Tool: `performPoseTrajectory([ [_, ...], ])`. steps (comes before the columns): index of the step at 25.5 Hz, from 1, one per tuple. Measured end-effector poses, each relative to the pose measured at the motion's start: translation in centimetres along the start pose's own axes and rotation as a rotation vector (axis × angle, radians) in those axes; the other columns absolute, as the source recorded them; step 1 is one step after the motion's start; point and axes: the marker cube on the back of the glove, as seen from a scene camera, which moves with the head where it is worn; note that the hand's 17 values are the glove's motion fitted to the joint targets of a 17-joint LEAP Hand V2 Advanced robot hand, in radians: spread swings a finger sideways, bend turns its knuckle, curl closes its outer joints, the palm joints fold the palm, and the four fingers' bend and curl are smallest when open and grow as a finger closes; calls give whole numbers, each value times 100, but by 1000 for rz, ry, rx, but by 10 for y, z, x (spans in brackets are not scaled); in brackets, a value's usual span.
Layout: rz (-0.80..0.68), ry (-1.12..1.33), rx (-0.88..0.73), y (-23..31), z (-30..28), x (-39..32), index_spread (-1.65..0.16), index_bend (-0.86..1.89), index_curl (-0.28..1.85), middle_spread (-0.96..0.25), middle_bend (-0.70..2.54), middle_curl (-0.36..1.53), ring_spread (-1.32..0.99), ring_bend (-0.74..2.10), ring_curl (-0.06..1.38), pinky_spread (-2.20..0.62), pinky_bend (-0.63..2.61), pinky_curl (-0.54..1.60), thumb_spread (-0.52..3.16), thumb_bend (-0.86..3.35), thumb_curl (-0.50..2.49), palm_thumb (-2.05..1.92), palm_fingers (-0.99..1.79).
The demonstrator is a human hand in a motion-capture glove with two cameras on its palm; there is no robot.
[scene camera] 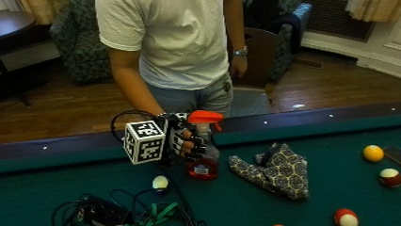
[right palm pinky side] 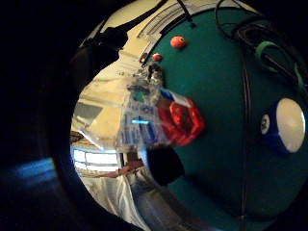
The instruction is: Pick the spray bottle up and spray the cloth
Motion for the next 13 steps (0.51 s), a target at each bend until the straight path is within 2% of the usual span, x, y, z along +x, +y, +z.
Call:
performPoseTrajectory([
  [6,5,5,71,0,3,1,-40,11,22,-15,24,36,-14,44,33,15,36,33,101,0,34,66,58],
  [11,9,9,181,5,-4,-1,-38,13,22,-18,28,38,-18,52,33,3,37,32,103,8,39,84,93],
  [13,18,-2,214,7,-8,0,-36,16,25,-20,27,39,-20,50,34,-10,47,35,96,8,42,90,112],
])
